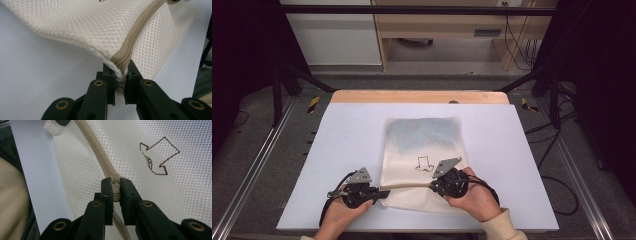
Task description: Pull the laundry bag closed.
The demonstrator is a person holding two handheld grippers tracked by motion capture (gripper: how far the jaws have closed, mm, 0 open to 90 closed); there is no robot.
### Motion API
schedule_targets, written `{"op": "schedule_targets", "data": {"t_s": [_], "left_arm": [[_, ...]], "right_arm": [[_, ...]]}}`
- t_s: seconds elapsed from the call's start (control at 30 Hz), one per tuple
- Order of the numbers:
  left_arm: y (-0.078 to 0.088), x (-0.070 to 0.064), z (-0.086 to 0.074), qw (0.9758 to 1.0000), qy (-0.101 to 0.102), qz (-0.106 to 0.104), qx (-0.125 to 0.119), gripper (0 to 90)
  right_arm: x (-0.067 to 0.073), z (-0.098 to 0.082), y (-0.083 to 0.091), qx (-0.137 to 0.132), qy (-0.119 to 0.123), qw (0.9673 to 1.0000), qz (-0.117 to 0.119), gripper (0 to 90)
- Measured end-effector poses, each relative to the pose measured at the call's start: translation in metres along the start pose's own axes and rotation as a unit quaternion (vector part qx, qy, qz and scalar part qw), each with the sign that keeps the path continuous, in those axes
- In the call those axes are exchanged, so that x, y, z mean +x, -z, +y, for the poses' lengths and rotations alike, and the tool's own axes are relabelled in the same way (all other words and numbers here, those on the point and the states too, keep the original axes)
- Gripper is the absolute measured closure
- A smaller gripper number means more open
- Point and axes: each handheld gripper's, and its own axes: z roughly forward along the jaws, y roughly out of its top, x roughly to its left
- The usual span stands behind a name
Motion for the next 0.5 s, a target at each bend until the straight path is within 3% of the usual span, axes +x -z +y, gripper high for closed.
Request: {"op": "schedule_targets", "data": {"t_s": [0.5], "left_arm": [[0.001,0.001,-0.001,1.0,0.004,0.002,-0.002,81.9]], "right_arm": [[-0.007,-0.015,0.014,-0.006,-0.019,0.9997,-0.017,81.7]]}}
